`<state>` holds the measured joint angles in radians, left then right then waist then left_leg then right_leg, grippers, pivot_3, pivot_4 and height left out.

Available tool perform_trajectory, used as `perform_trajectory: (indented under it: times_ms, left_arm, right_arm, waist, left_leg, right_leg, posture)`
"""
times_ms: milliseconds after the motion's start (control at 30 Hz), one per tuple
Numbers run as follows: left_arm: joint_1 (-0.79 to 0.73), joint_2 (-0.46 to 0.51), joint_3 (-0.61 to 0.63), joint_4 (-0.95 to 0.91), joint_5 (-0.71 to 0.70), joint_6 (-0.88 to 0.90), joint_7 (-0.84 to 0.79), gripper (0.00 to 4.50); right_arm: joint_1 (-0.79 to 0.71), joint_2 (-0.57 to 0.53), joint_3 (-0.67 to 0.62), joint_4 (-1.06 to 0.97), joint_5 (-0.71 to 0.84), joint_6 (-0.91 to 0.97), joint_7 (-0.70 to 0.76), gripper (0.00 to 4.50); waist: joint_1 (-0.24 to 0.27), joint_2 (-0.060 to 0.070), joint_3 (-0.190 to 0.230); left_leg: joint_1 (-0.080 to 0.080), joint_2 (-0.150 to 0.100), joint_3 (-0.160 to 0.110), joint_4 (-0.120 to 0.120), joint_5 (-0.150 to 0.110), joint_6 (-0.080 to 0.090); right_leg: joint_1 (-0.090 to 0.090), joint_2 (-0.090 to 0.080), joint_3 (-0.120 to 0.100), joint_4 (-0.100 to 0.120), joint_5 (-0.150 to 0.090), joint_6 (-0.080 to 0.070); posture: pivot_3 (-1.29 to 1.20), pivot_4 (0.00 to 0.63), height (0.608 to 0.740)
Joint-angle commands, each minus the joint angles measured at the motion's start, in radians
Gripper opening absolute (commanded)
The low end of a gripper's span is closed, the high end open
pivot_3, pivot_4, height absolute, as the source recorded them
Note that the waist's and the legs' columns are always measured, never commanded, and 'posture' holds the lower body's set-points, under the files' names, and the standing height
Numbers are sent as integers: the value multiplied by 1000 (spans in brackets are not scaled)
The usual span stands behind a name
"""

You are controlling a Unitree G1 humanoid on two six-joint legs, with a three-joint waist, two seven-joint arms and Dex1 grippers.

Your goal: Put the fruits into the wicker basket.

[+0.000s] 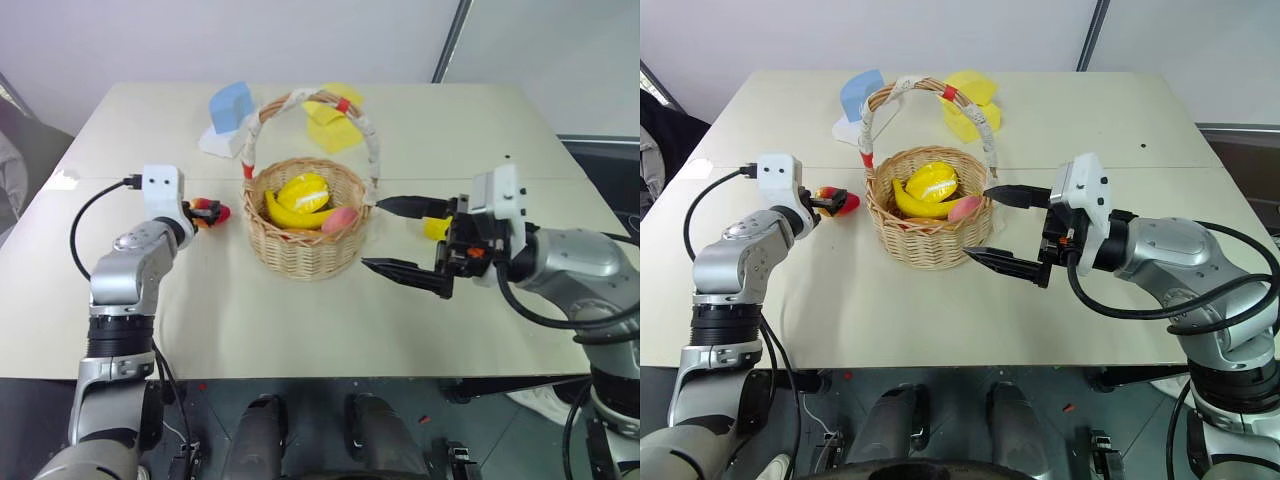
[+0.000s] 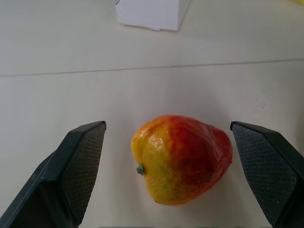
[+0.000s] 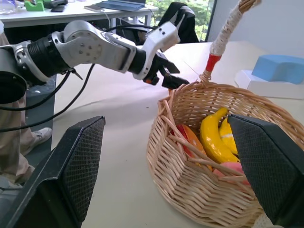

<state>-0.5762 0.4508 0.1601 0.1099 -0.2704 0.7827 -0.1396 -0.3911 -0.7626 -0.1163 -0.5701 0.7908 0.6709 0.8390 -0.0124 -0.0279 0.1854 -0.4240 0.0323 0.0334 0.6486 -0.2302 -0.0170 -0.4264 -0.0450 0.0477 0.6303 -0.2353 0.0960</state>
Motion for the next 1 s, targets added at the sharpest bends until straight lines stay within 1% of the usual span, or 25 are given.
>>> perform_trajectory:
  times_ms: [33,100,167,200,267,300,400,500,567,600,700,767,833,867,933,1000]
  left_arm:
    - [-29,-4,-21,9,20,13,-15,4500]
    - [-34,-15,-14,20,13,20,-22,4500]
    - [-38,-23,-7,33,18,13,-20,3962]
    - [-40,-25,-6,39,22,8,-19,3600]
    - [-38,-25,-5,39,29,6,-20,2600]
    - [-37,-21,-7,38,35,10,-17,2219]
    - [-16,5,9,13,50,-2,-13,2219]
    - [66,72,85,-116,12,-59,-82,2219]
    - [120,102,145,-207,-50,-76,-152,2219]
    - [156,123,172,-275,-98,-83,-212,2219]
    - [226,168,240,-489,-287,-47,-372,2219]
    - [210,171,223,-579,-390,16,-401,2219]
    - [177,160,163,-632,-434,57,-397,2219]
    - [159,153,123,-649,-439,72,-390,2219]
    - [114,135,8,-649,-384,71,-367,2219]
    - [67,87,-64,-602,-347,65,-329,2219]
  right_arm:
    - [-15,12,0,-43,17,-11,-12,4321]
    - [-16,15,4,-46,17,-13,-17,4321]
    - [-18,18,8,-46,14,-15,-19,4500]
    - [-22,20,13,-44,11,-18,-19,4500]
    - [-25,21,17,-45,7,-21,-19,4500]
    - [-26,21,18,-45,6,-21,-19,4500]
    - [-31,19,20,-45,3,-24,-17,4500]
    - [-33,11,17,-45,-3,-27,-15,4500]
    - [-33,6,9,-42,-3,-26,-14,4500]
    - [-31,2,2,-36,-1,-25,-11,4500]
    - [-11,-23,-15,5,-23,-35,12,4500]
    - [3,-31,-24,48,-36,-39,24,4500]
    - [17,-30,-26,90,-54,-52,31,4500]
    - [27,-27,-28,113,-62,-53,27,4500]
    - [47,-21,-21,172,-119,-93,16,4500]
    - [56,-7,-20,237,-181,-124,-25,4500]
  waist:
    - [0,0,0]
    - [0,0,0]
    - [-1,0,0]
    - [-1,0,0]
    - [0,0,0]
    - [-1,0,0]
    - [-2,0,0]
    - [-11,0,0]
    - [-10,0,0]
    - [-6,0,0]
    - [3,-1,0]
    - [14,-1,0]
    - [20,-1,0]
    - [21,-1,0]
    - [24,-2,0]
    - [22,-2,0]
  left_leg:
    - [0,0,0,0,0,0]
    - [0,0,0,0,0,0]
    - [0,0,0,0,0,0]
    - [0,0,0,0,0,0]
    - [0,0,0,0,0,0]
    - [0,0,-1,0,0,0]
    - [0,0,0,0,0,0]
    - [0,1,0,-1,0,0]
    - [0,2,0,-1,0,0]
    - [0,2,0,-2,0,0]
    - [-1,2,-1,-1,0,0]
    - [-1,2,-1,-1,0,0]
    - [-1,1,1,2,0,0]
    - [-1,1,2,2,0,0]
    - [-1,-1,3,4,0,0]
    - [-1,-2,3,4,0,0]
  right_leg:
    - [0,0,0,0,0,0]
    - [0,0,0,0,0,0]
    - [0,0,0,0,0,0]
    - [0,0,0,0,0,0]
    - [0,0,0,0,0,0]
    - [0,0,0,0,0,0]
    - [0,0,0,0,0,0]
    - [-1,0,0,0,0,0]
    - [-2,0,0,1,0,0]
    - [-2,0,-1,1,0,0]
    - [-2,-1,-1,1,-2,-3]
    - [-1,-4,-2,0,-2,-4]
    - [1,-7,-2,-2,-2,-4]
    - [2,-7,-1,-2,-2,-4]
    - [3,-7,-1,-2,-2,-4]
    - [3,-6,0,-2,-2,-4]
  posture:
    - [0,150,740]
    - [0,150,740]
    - [0,150,740]
    - [0,150,740]
    - [0,150,740]
    - [0,150,740]
    - [0,150,740]
    - [0,150,740]
    - [0,150,740]
    - [0,150,740]
    - [0,150,740]
    - [0,150,740]
    - [0,150,740]
    - [0,150,740]
    - [0,150,740]
    - [0,150,740]
